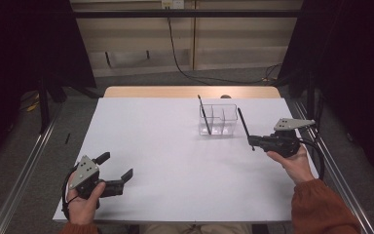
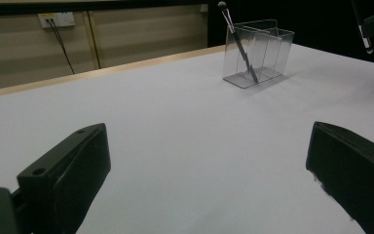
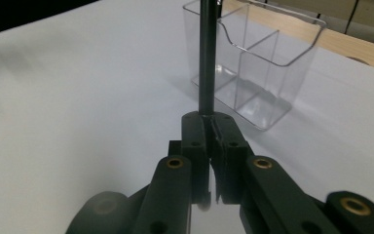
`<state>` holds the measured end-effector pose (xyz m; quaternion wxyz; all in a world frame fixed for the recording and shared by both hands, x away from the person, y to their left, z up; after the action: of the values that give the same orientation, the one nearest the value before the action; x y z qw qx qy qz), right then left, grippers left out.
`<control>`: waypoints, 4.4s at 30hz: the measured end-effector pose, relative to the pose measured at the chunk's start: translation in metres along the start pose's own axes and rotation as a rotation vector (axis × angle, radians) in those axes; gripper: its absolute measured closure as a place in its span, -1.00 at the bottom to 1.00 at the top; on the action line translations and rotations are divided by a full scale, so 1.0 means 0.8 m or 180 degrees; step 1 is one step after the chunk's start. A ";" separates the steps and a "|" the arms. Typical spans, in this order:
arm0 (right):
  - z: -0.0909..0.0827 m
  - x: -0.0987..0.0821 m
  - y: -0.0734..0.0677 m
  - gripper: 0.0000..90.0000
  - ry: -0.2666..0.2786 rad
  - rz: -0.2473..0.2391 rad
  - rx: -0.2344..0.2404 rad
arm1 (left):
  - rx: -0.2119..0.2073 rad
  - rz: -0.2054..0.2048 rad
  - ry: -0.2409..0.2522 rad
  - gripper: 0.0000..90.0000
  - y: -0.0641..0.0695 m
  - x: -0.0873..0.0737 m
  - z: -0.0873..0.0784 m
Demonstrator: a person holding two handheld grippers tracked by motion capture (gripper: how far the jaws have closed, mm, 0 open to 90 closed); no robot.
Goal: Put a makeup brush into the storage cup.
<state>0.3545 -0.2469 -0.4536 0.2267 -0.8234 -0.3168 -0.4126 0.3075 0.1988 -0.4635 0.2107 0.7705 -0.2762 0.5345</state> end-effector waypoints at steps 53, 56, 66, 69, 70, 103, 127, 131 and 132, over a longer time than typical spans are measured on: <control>0.084 0.045 -0.142 0.88 -0.1003 -0.1255 0.1085 | -0.0025 0.0028 -0.0008 -0.95 0.004 0.001 0.002; 0.086 0.042 -0.143 0.89 -0.1165 -0.1338 0.1085 | -0.0031 0.0034 -0.0018 -0.95 0.004 0.001 0.002; 0.090 0.042 -0.138 0.88 -0.1593 -0.1572 0.1022 | -0.0062 0.0038 -0.0058 -0.95 0.004 0.000 0.002; 0.091 0.040 -0.138 0.88 -0.1782 -0.1634 0.0983 | -0.0068 0.0044 -0.0052 -0.95 0.005 0.001 0.002; 0.092 0.039 -0.138 0.88 -0.1826 -0.1667 0.0956 | -0.0073 0.0033 -0.0050 -0.95 0.005 0.001 0.002; 0.094 0.023 -0.135 0.88 -0.2411 -0.1914 0.0932 | -0.0300 0.0409 -0.0203 -0.94 0.027 0.046 0.000; 0.099 0.018 -0.141 0.88 -0.2452 -0.1958 0.1003 | -0.0978 0.0642 -0.0513 -0.94 0.081 0.078 0.059; 0.100 0.018 -0.141 0.88 -0.2451 -0.1967 0.1020 | -0.1121 0.0710 -0.0638 -0.94 0.094 0.078 0.072; 0.100 0.018 -0.141 0.88 -0.2445 -0.1969 0.1016 | -0.1135 0.0728 -0.0654 -0.94 0.096 0.079 0.075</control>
<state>0.3238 -0.1125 -0.4736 0.0843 -0.7384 -0.6649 -0.0749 0.3176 0.0910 -0.4221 0.2523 0.7351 -0.4718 0.4165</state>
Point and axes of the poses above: each handheld gripper's, and its own axes: z roughly forward along the jaws, x roughly out of its top, y roughly to its right, the point moved 8 cm from there along z, roughly forward along the jaws, and after that the axes turned 3 degrees about -y, right-handed, at the moved point
